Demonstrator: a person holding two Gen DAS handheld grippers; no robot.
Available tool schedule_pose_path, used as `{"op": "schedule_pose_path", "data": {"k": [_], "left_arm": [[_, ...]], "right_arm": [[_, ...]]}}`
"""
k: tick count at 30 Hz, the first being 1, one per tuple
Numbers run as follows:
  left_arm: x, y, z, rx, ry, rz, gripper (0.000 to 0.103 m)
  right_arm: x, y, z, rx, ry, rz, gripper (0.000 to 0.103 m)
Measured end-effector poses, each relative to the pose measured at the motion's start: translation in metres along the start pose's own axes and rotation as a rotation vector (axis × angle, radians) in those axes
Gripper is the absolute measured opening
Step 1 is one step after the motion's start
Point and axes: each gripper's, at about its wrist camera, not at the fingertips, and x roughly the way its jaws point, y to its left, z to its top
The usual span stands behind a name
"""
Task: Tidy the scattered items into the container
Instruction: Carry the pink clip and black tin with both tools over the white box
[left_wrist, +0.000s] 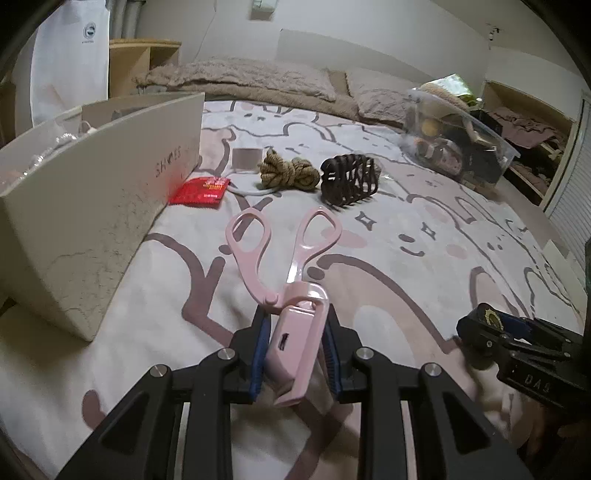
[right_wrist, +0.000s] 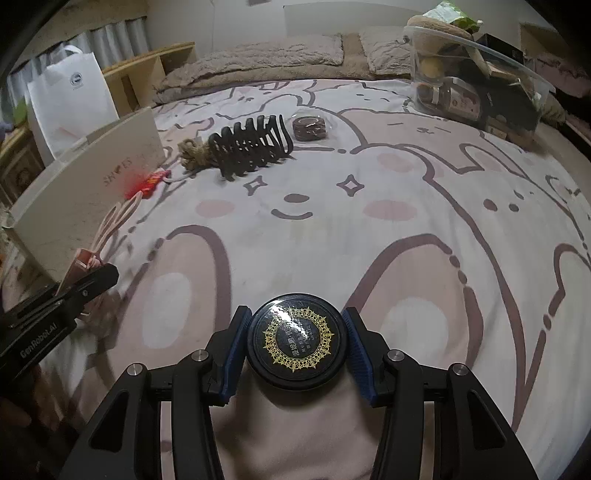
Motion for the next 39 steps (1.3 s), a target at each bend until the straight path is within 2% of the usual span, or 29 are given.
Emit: {"op": "schedule_pose_path", "data": {"k": [5, 18, 26, 39], "left_arm": [[-0.02, 0.001, 0.005, 0.013, -0.055, 0.006, 0.027], [-0.069, 0.016, 0.054, 0.025, -0.242, -0.006, 0.027], [-0.094, 0.04, 0.077, 0.03, -0.333, 0.017, 0.027], [-0.121, 0.098, 0.104, -0.007, -0.405, 0.096, 0.027]], "right_arm": [[-0.018, 0.002, 0.008, 0.017, -0.058, 0.002, 0.051], [-0.066, 0.032, 0.058, -0.042, -0.264, 0.0, 0.051], [-0.08, 0.058, 0.085, -0.054, -0.326, 0.087, 0.051], [-0.083, 0.114, 0.128, -0.117, -0.389, 0.196, 0.051]]}}
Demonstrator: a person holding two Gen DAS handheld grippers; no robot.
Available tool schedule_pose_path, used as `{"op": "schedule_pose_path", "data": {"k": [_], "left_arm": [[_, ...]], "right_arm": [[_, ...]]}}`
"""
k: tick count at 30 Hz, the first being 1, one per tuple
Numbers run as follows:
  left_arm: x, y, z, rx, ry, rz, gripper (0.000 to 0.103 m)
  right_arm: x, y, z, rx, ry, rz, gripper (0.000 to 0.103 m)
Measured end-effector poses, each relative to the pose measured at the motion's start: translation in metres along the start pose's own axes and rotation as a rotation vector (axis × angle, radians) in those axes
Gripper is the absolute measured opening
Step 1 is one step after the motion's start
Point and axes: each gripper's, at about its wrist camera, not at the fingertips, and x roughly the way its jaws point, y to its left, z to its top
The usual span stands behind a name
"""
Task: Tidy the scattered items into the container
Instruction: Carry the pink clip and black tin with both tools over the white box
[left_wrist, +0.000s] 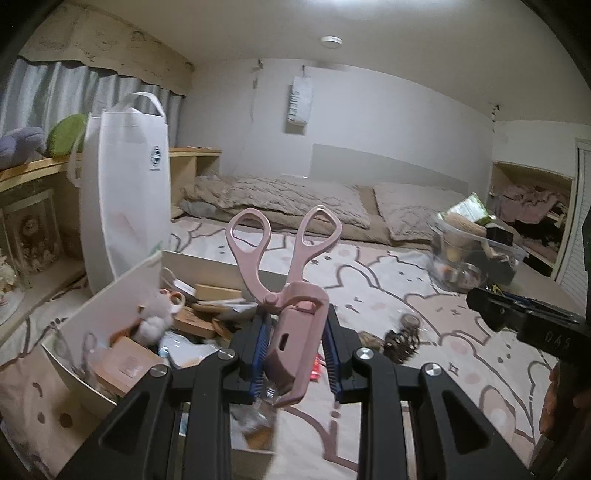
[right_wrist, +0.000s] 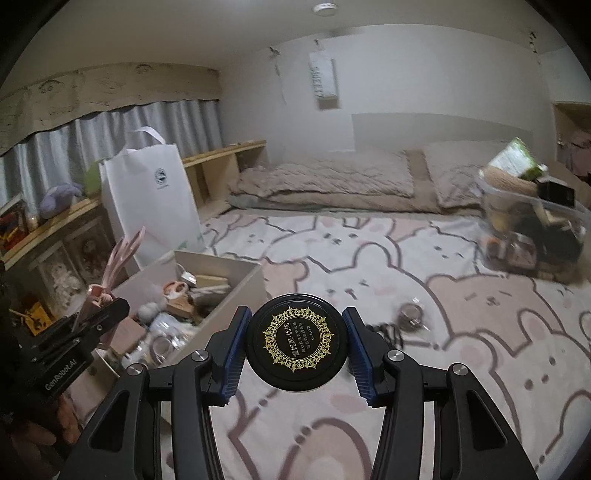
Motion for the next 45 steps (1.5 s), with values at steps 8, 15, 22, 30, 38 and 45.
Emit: {"op": "schedule_pose_path", "data": {"k": [8, 15, 22, 30, 38, 45], "left_arm": [[0.003, 0.05, 0.016, -0.032, -0.008, 0.059, 0.027], [0.004, 0.097, 0.029, -0.028, -0.007, 0.121, 0.027], [0.005, 0.122, 0.034, 0.046, 0.005, 0.175, 0.027], [0.028, 0.149, 0.029, 0.137, 0.095, 0.195, 0.027], [0.059, 0.169, 0.015, 0.226, 0.267, 0.176, 0.027], [0.073, 0.168, 0.007, 0.301, 0.338, 0.166, 0.027]], "right_arm": [[0.025, 0.03, 0.023, -0.011, -0.01, 0.099, 0.051], [0.048, 0.057, 0.035, -0.032, -0.002, 0.167, 0.051], [0.075, 0.082, 0.04, -0.079, 0.026, 0.197, 0.051], [0.11, 0.108, 0.047, -0.076, 0.104, 0.298, 0.051], [0.148, 0.138, 0.051, -0.114, 0.188, 0.342, 0.051], [0.185, 0.158, 0.047, -0.087, 0.314, 0.394, 0.051]]}}
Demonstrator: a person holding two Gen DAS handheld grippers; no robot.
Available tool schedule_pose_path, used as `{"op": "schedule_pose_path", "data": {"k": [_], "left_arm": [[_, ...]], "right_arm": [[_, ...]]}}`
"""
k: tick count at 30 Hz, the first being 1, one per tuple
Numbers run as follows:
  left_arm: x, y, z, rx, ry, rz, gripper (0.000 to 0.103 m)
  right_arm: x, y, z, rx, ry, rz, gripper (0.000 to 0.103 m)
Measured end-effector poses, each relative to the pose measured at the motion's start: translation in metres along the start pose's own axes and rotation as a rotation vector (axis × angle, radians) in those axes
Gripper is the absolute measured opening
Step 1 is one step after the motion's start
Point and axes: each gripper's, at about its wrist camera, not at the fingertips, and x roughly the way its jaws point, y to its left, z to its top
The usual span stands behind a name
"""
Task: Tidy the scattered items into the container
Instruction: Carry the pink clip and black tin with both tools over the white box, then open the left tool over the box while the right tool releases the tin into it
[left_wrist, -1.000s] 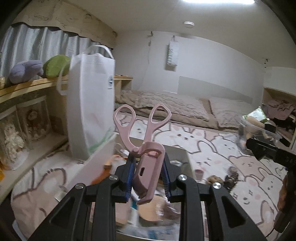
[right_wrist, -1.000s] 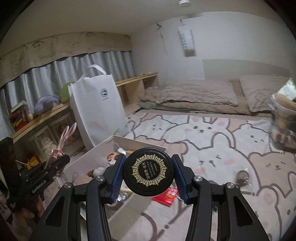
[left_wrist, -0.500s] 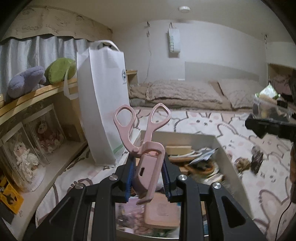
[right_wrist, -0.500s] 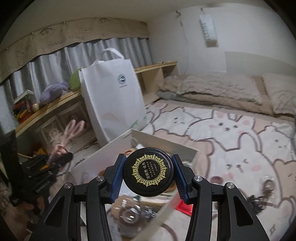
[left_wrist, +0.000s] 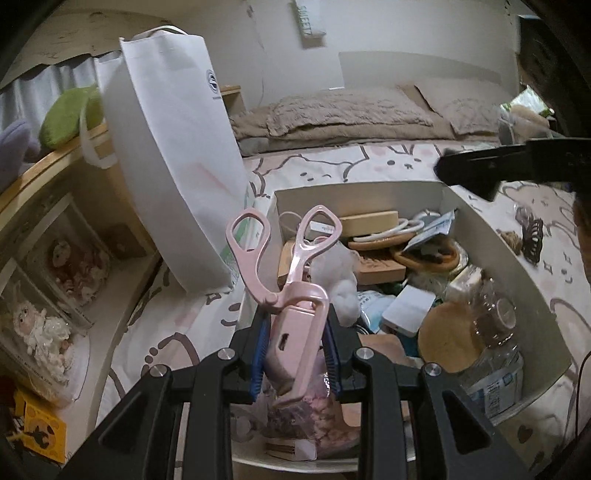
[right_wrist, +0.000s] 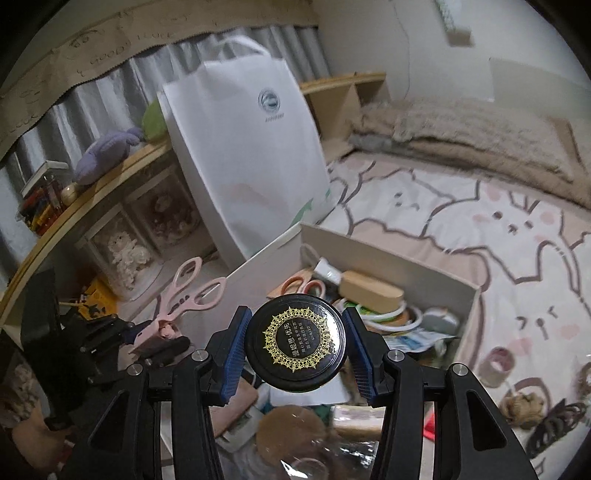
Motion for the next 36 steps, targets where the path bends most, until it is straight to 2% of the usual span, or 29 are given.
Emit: {"op": "schedule_pose_path", "data": {"k": [7, 10, 11, 12, 14, 17, 25, 26, 27, 28, 29, 36], "left_arm": [[0.007, 0.004, 0.001, 0.015, 0.019, -0.007, 0.027], [0.008, 0.007, 0.001, 0.032, 0.026, -0.013, 0.027], [0.008, 0.008, 0.0, 0.039, 0.026, -0.015, 0.027], [0.009, 0.009, 0.0, 0.04, 0.027, -0.014, 0.027], [0.01, 0.01, -0.001, 0.039, 0.033, -0.018, 0.027], [0.014, 0.01, -0.001, 0.045, 0.042, -0.022, 0.027], [0.023, 0.001, 0.002, 0.032, 0.051, -0.064, 0.028], [0.023, 0.002, 0.003, 0.017, 0.047, -0.069, 0.031], [0.024, 0.004, 0.003, 0.001, 0.048, -0.067, 0.038], [0.025, 0.006, 0.004, -0.016, 0.048, -0.054, 0.066], [0.024, 0.007, 0.005, -0.029, 0.037, -0.038, 0.082], [0.017, 0.006, 0.005, -0.01, 0.02, -0.016, 0.082]], "right_arm": [[0.043, 0.008, -0.003, 0.003, 0.127, 0.027, 0.051], [0.063, 0.007, -0.007, 0.013, 0.21, 0.035, 0.051], [0.069, 0.006, -0.008, 0.008, 0.235, 0.026, 0.054], [0.072, 0.007, -0.009, -0.009, 0.238, 0.012, 0.058], [0.072, 0.009, -0.012, -0.048, 0.225, -0.025, 0.084], [0.063, 0.007, -0.011, -0.041, 0.195, -0.019, 0.085], [0.048, 0.003, -0.012, -0.014, 0.183, 0.009, 0.085], [0.045, 0.003, -0.012, -0.012, 0.178, 0.014, 0.085], [0.043, 0.004, -0.012, -0.012, 0.174, 0.018, 0.085], [0.042, 0.004, -0.012, -0.012, 0.171, 0.021, 0.085], [0.04, 0.004, -0.012, -0.011, 0.169, 0.025, 0.085], [0.036, 0.001, -0.012, 0.001, 0.162, 0.034, 0.085]]}}
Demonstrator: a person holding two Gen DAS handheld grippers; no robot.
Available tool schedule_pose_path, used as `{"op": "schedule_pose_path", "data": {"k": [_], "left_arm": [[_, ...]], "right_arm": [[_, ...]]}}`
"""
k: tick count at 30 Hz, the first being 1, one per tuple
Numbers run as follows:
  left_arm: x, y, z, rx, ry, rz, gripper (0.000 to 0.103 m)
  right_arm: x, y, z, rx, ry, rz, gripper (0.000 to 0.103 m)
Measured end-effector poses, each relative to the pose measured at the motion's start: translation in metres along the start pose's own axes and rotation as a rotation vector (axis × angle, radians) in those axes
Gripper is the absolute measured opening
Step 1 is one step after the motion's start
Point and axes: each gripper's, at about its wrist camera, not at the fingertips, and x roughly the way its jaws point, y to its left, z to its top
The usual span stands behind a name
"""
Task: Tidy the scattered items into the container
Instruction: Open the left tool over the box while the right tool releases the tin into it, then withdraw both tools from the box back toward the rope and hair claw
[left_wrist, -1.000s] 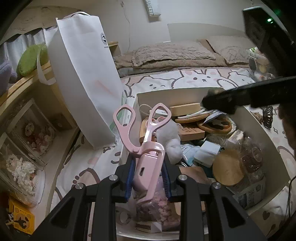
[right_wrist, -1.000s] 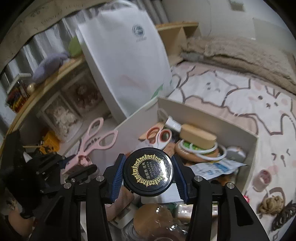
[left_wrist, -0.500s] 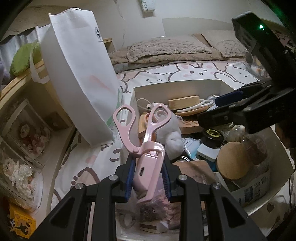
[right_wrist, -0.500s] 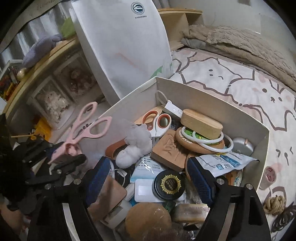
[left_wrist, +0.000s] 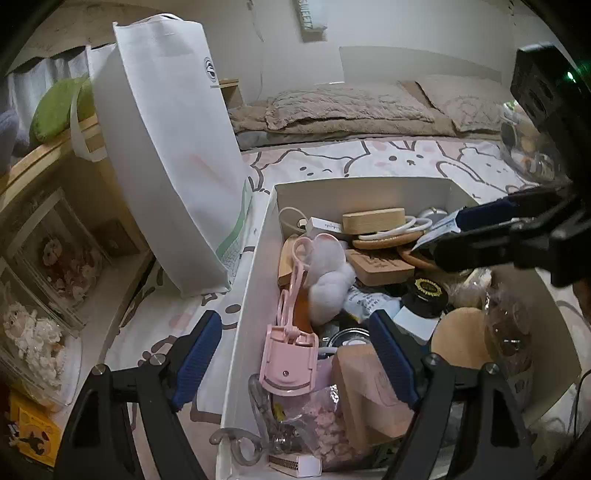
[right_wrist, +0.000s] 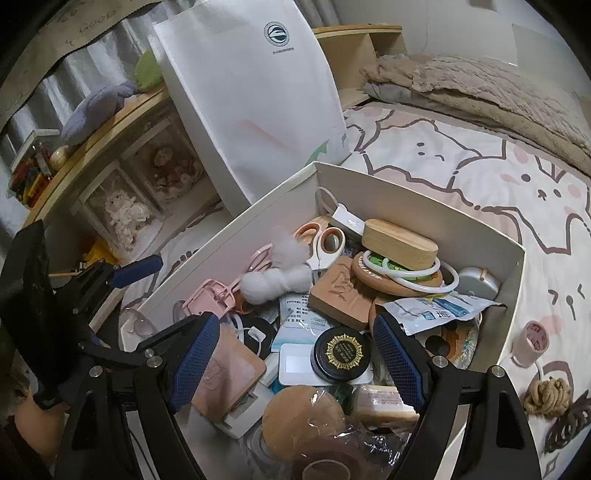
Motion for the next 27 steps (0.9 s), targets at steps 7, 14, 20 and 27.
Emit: {"op": "schedule_pose_path", "data": {"k": [7, 14, 20, 27], "left_arm": [[-0.002, -0.003, 0.001, 0.005, 0.004, 0.004, 0.082], [-0.005, -0.006, 0.004, -0.019, 0.021, -0.016, 0.082], [-0.015, -0.011, 0.009, -0.042, 0.009, -0.028, 0.082], [-0.033, -0.018, 0.016, -0.053, -0.024, -0.035, 0.082]], "right_arm": [[-0.005, -0.003, 0.0, 0.011, -0.008, -0.008, 0.085], [-0.016, -0.005, -0.003, 0.013, -0.02, -0.015, 0.085], [-0.03, -0.009, -0.009, 0.014, -0.032, -0.029, 0.085], [-0.053, -0.015, -0.016, 0.031, -0.059, -0.045, 0.085]]}}
